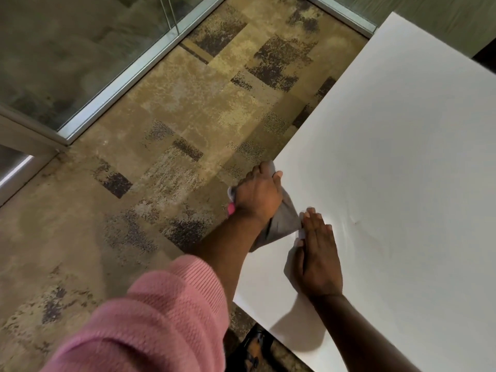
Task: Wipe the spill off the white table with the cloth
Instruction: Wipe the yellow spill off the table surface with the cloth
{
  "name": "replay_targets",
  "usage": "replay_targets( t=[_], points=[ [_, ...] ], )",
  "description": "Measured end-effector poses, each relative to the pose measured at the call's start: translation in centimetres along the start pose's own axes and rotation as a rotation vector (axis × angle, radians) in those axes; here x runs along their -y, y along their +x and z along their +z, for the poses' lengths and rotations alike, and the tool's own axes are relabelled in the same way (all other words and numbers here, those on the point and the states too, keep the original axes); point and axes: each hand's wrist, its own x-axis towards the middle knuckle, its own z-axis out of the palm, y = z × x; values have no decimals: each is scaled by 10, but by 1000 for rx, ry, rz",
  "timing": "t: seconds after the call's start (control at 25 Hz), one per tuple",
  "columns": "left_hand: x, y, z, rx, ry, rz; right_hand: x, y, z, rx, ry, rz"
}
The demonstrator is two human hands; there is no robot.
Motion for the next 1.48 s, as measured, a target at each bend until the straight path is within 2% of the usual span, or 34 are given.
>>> replay_targets(
  t=[0.2,0.32,0.48,0.6,0.84,0.92,1.04,1.32,1.4,1.48],
  points=[
    [68,-99,-3,-148,79,-35,-3,1,0,55,-39,-16],
    [98,-142,-5,-88,46,-93,-4,1,0,62,-60,-34],
    [84,-113,-13,-12,56,-90,-5,1,1,42,-89,-59],
    [72,-90,-10,21,-25,-69,-3,2,3,22,-101,-60],
    [99,-160,14,-275,-115,-234,-7,0,3,4,-70,-69],
    [88,-173,28,-366,-292,-360,-7,0,5,-12,-73,-81],
    [58,-187,47,-429,-679,-562,-11,-3,7,-26,-95,-98],
    [-33,-257,100,-608,-970,-582,-10,-3,6,-47,-89,-120],
    [-69,-289,122,-579,-1068,-605,-11,-2,7,-41,-97,-122],
    [-107,-326,142,-445,-1102,-640,-11,-2,7,-36,-108,-121]
  ],
)
